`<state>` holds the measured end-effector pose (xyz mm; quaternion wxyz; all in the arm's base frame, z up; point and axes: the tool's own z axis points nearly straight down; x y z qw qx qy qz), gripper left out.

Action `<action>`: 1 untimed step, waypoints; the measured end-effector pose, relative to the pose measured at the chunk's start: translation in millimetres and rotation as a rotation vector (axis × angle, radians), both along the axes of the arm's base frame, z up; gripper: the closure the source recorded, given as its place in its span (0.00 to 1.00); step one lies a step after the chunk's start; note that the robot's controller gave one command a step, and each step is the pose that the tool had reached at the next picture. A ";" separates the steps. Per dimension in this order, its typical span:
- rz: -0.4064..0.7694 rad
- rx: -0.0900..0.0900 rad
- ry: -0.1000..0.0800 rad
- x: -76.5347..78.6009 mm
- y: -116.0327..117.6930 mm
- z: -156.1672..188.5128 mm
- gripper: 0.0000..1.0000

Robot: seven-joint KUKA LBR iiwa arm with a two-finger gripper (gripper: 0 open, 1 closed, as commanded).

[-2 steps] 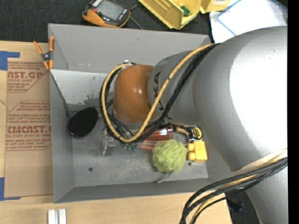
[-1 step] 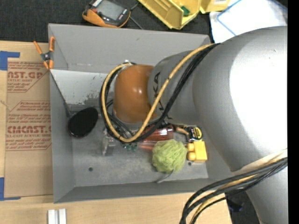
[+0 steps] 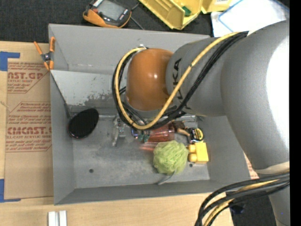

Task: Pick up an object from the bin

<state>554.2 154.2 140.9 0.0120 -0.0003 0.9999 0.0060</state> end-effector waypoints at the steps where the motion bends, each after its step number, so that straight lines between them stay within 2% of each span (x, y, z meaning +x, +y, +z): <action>1: -0.315 0.005 0.013 26.4 19.3 15.4 1.00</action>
Offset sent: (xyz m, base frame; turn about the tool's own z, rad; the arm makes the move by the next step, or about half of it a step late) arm -0.0748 -0.0377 -0.0305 -0.1866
